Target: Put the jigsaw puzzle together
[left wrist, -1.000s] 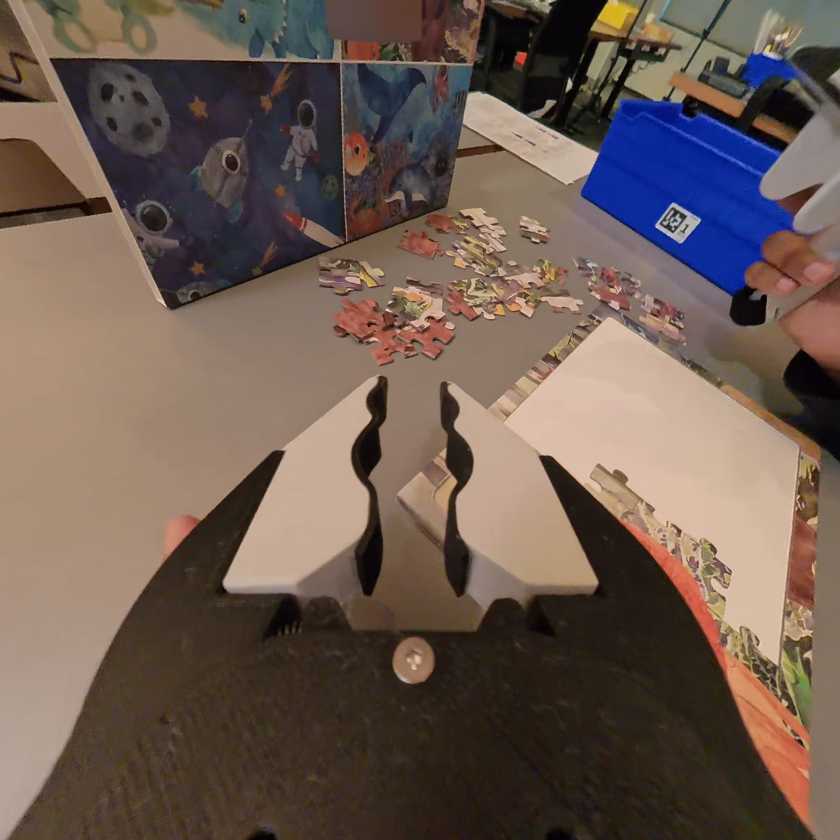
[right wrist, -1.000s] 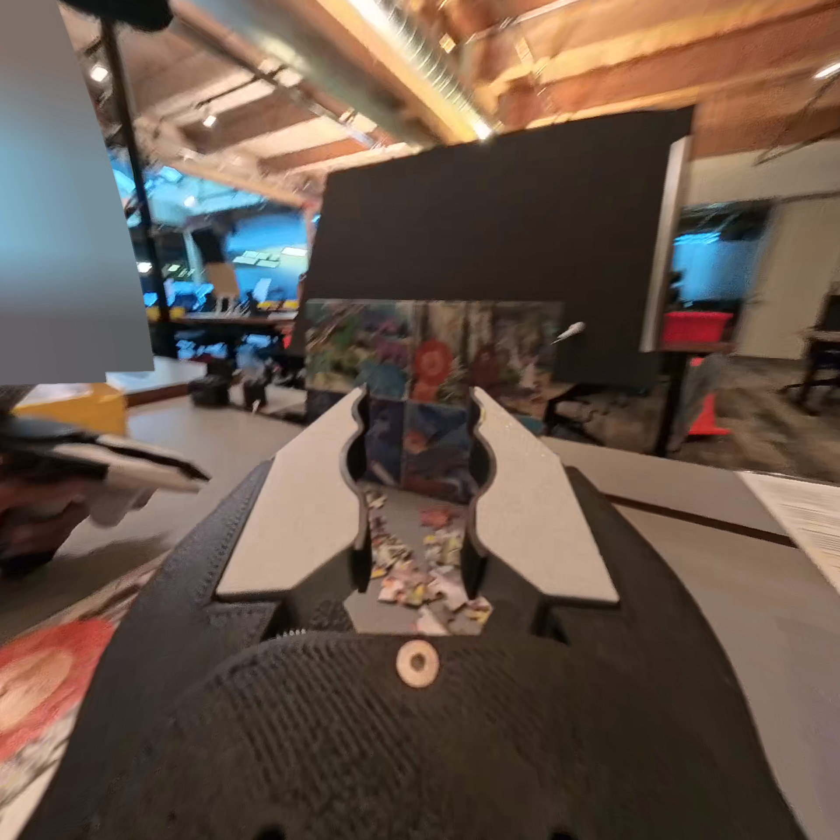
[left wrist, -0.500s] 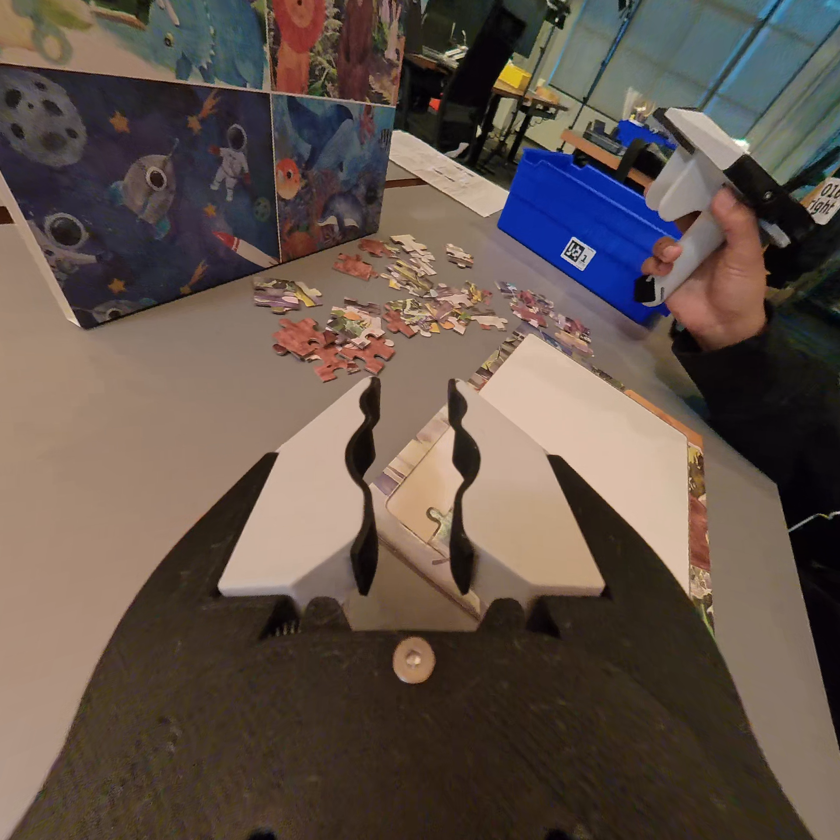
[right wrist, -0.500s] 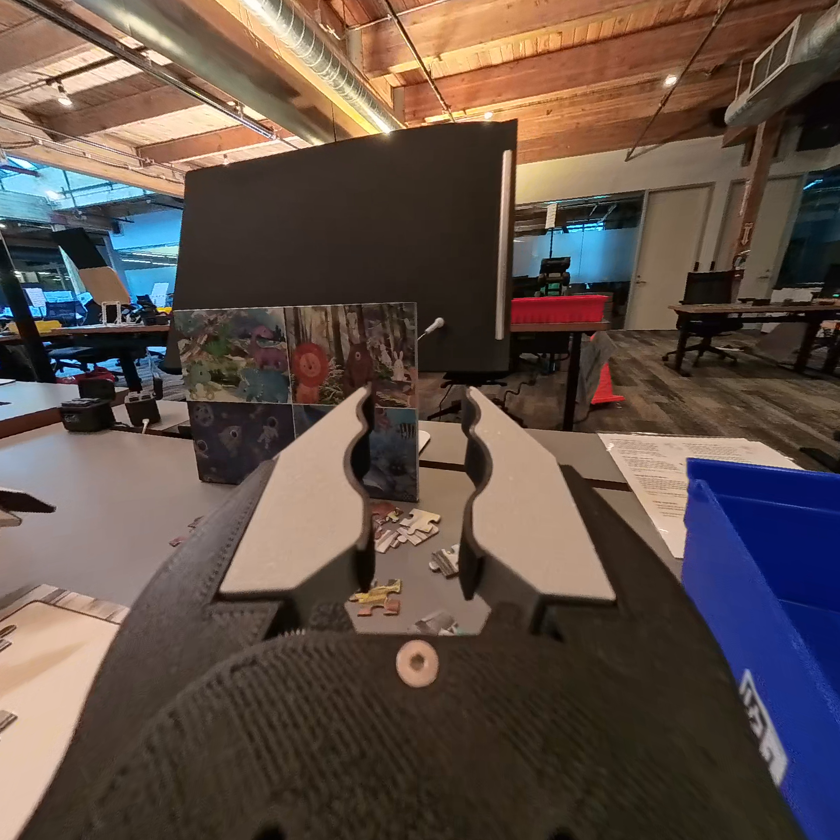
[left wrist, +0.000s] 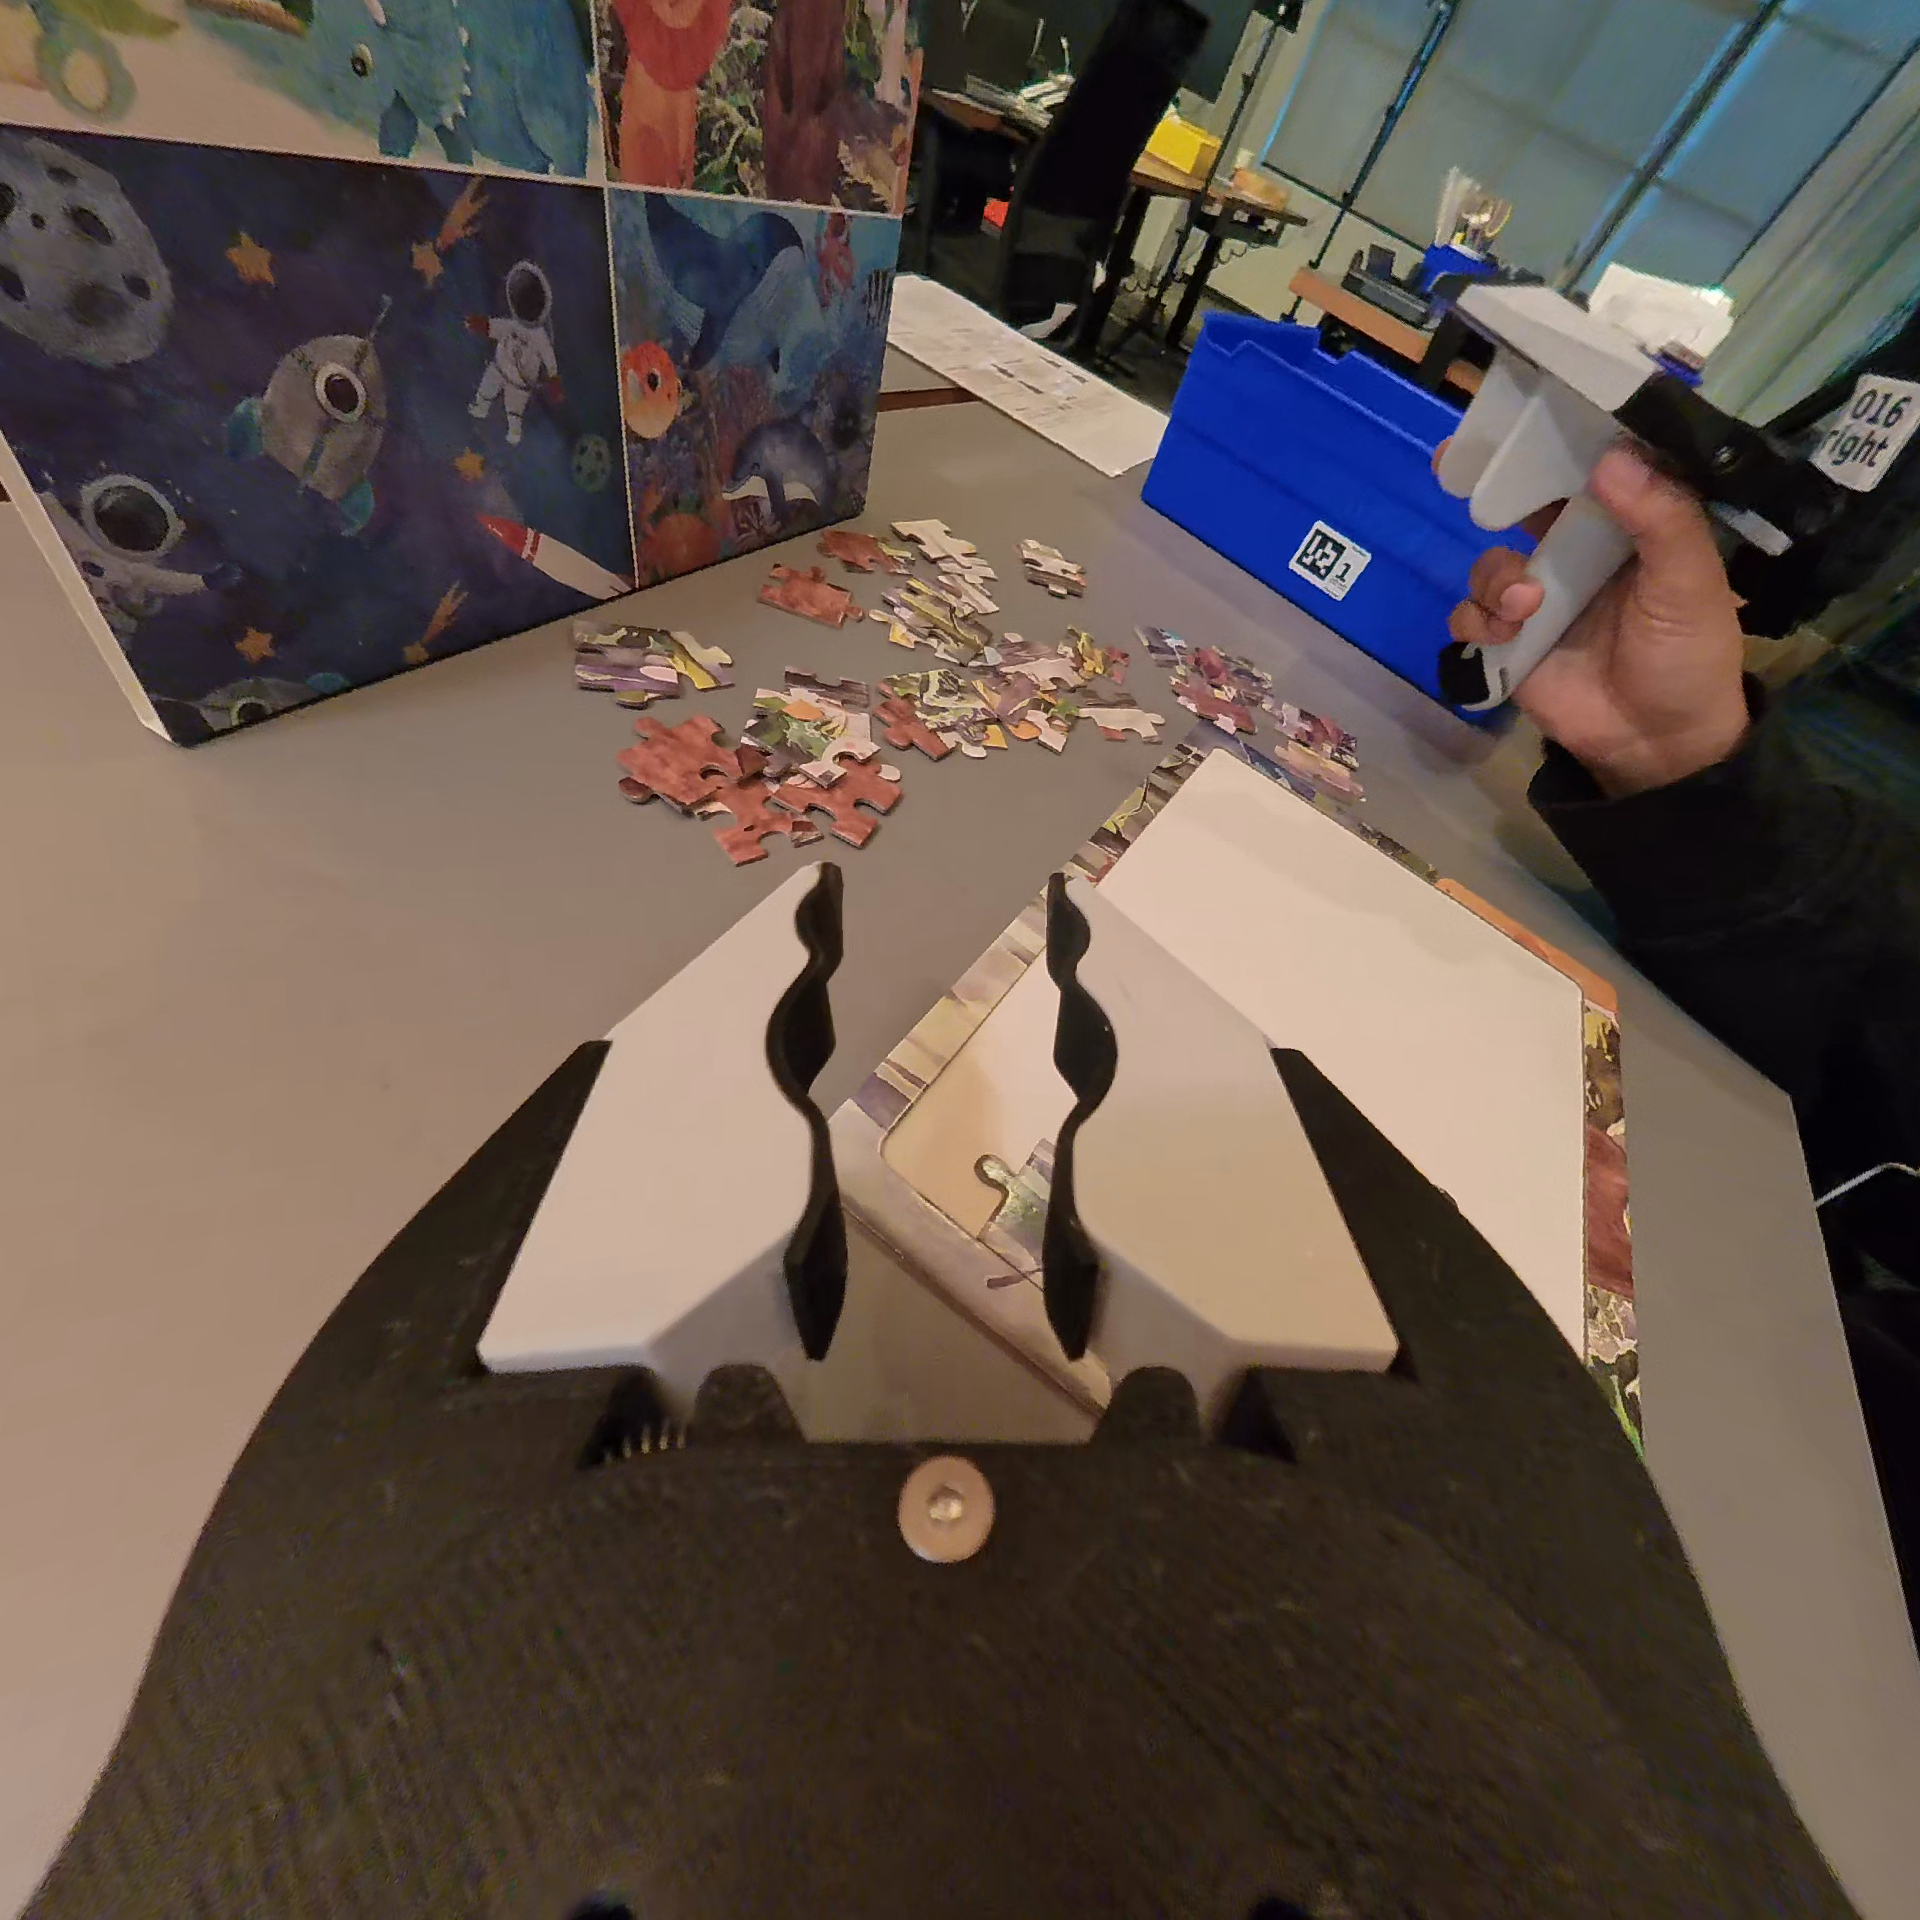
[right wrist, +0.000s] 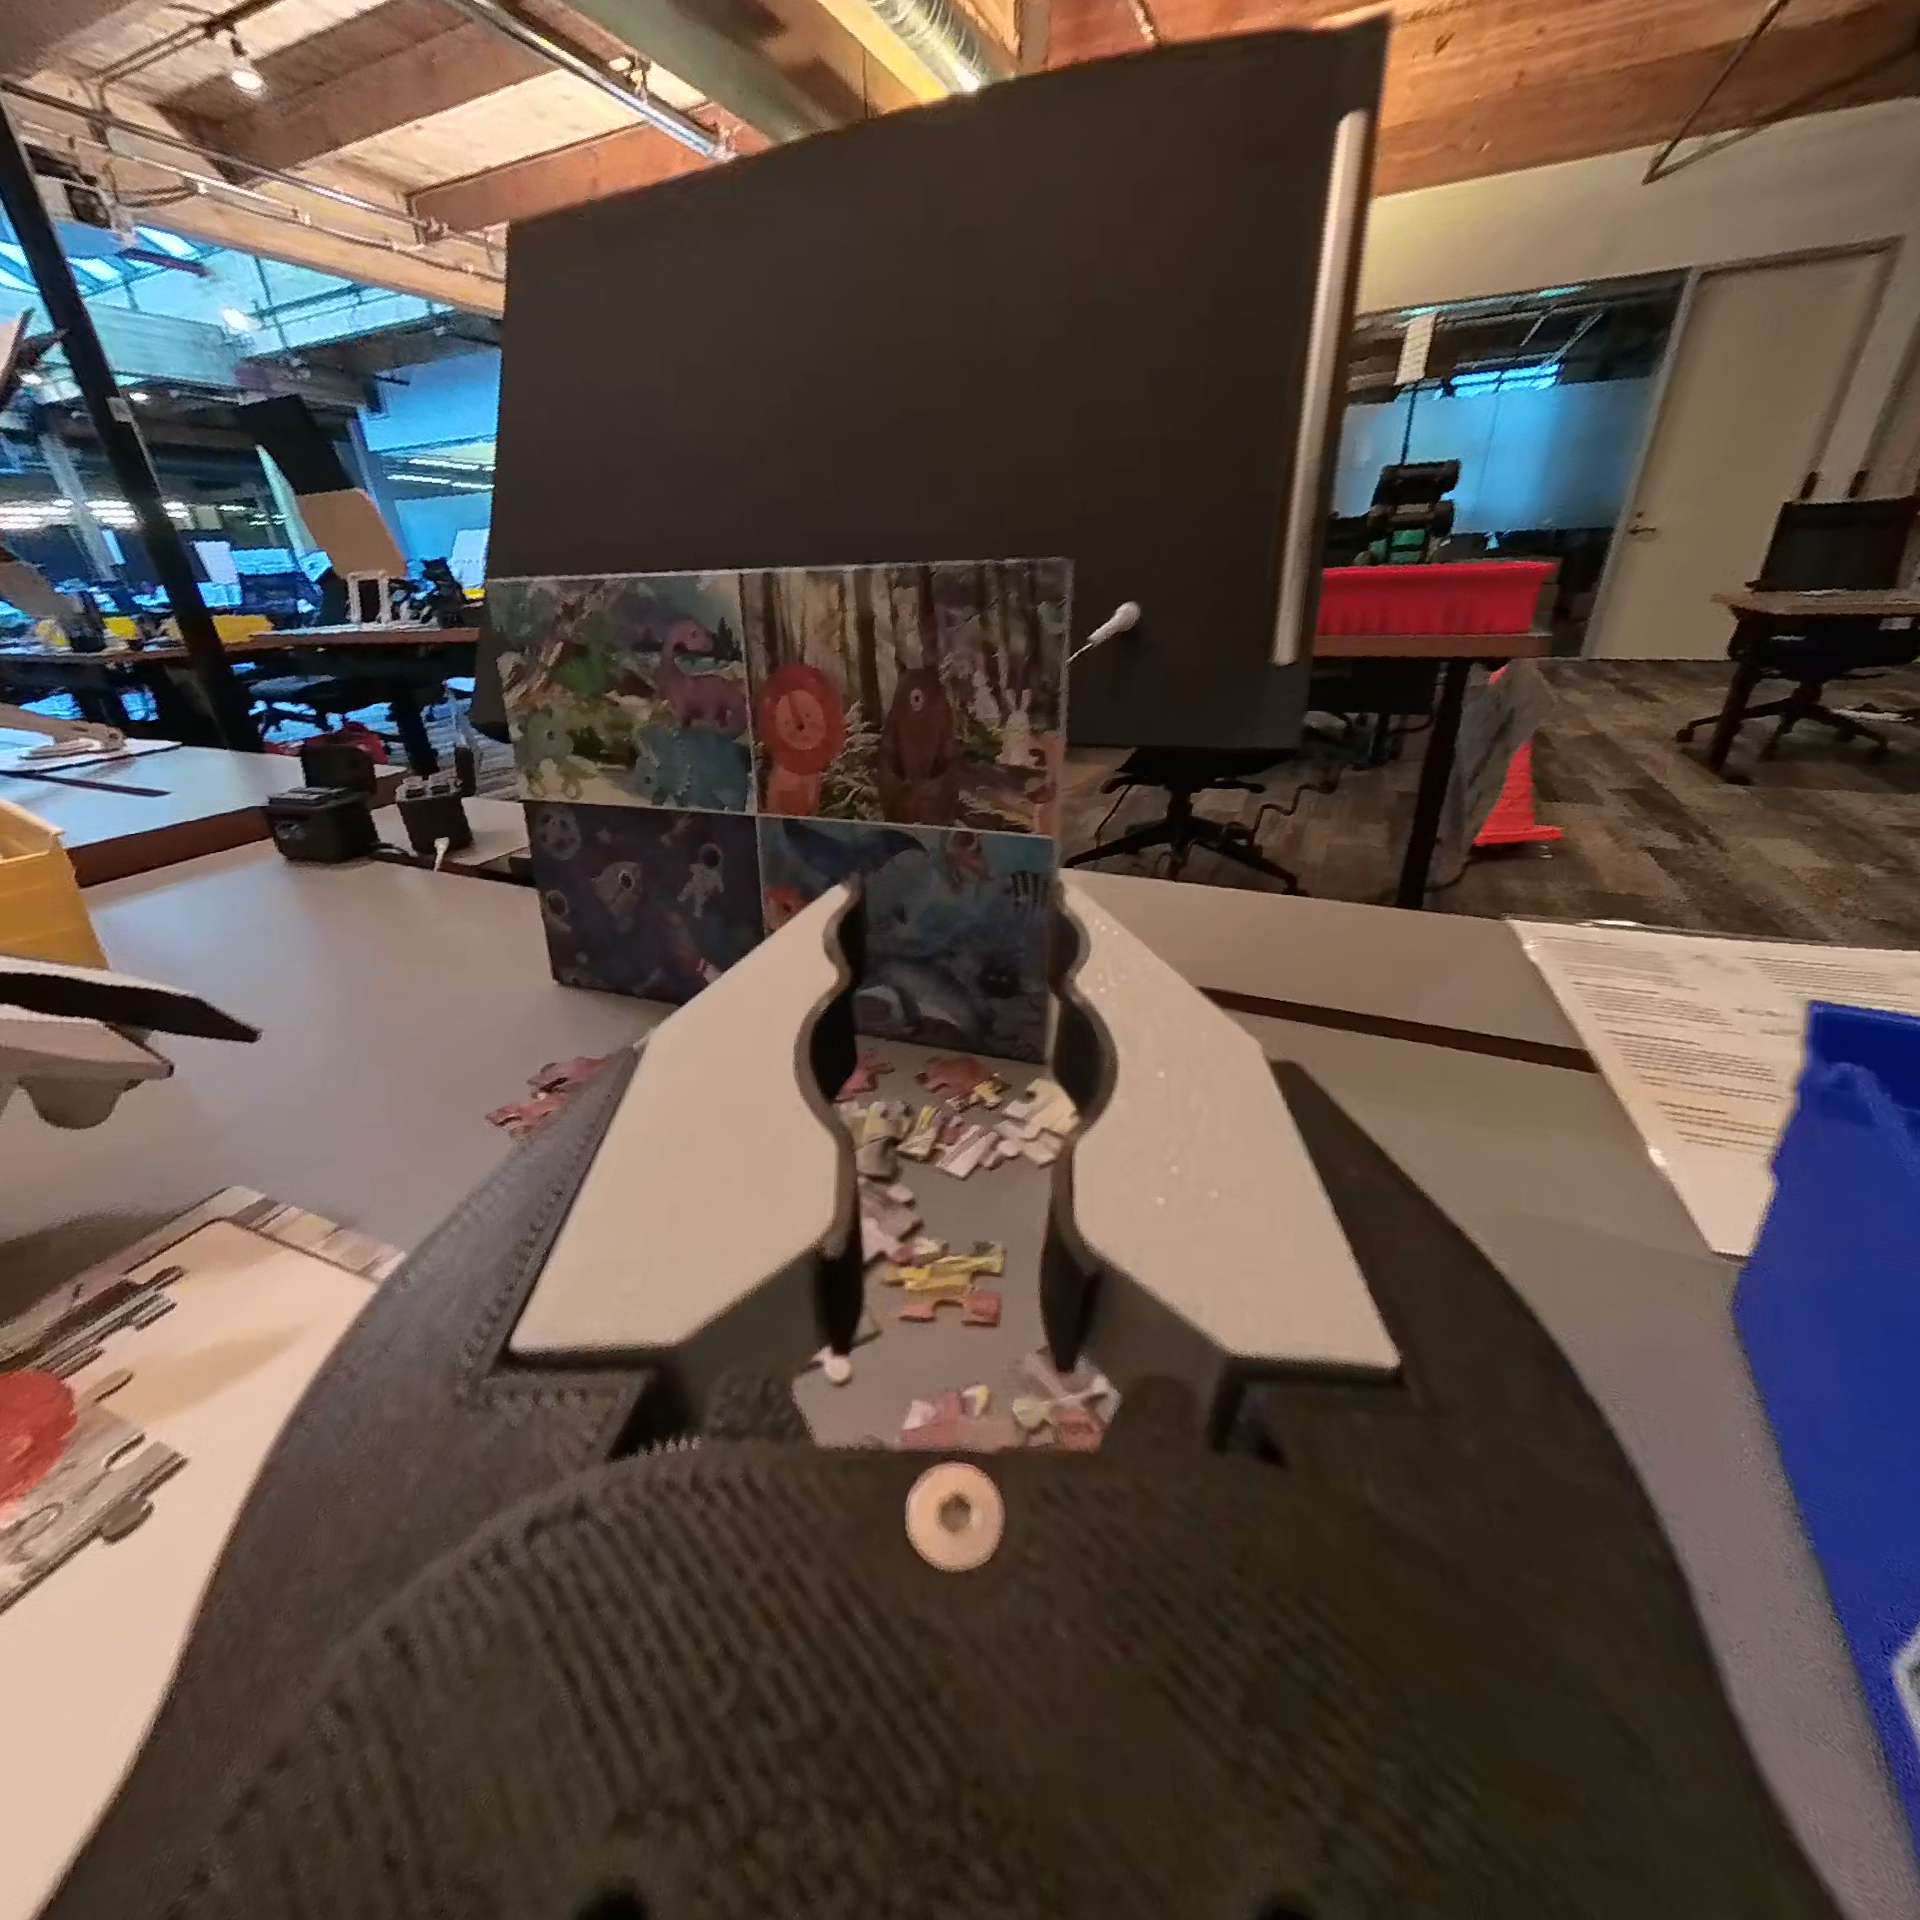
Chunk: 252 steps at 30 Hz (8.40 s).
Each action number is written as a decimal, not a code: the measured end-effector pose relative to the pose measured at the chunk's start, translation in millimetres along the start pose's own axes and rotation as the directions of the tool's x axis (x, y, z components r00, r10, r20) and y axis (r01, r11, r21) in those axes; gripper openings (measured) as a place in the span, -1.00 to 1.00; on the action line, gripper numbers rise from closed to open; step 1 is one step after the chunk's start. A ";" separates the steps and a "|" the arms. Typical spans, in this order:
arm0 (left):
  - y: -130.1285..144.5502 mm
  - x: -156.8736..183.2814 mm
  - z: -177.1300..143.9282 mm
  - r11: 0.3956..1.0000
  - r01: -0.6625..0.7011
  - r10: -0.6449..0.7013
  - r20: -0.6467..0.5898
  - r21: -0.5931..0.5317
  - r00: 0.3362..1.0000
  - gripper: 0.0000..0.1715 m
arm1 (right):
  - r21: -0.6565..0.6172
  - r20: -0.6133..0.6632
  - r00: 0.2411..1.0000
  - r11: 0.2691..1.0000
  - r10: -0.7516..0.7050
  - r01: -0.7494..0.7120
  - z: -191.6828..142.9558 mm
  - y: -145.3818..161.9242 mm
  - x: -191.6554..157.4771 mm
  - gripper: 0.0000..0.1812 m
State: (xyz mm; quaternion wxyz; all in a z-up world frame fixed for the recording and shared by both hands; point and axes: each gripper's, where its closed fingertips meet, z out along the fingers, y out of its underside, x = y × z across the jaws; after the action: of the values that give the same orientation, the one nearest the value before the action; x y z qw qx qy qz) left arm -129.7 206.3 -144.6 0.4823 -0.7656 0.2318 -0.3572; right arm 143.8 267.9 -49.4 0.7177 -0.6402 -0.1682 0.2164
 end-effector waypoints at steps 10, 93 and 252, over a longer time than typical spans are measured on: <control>4.8 9.4 1.9 0.998 -0.057 0.056 -0.027 -0.035 0.998 -0.81 | -0.088 0.104 0.988 0.988 -0.114 0.123 13.1 27.6 -40.5 -0.67; 14.4 -9.8 17.4 0.984 -0.114 0.122 0.055 -0.138 0.991 -0.76 | -0.129 0.195 0.918 0.937 0.345 -0.325 12.0 29.7 -31.0 -0.71; -0.5 -29.3 118.7 0.690 -0.302 0.273 -0.150 -0.658 0.950 -0.71 | -0.171 0.291 0.851 0.899 0.437 -0.403 8.8 22.1 -45.8 -0.70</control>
State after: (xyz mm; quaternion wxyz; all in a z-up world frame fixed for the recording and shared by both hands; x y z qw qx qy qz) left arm -56.9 295.1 -186.8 0.2181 -0.8344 0.4714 -0.1844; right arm 98.3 253.2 -68.6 0.5816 -0.6535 -0.1500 0.4607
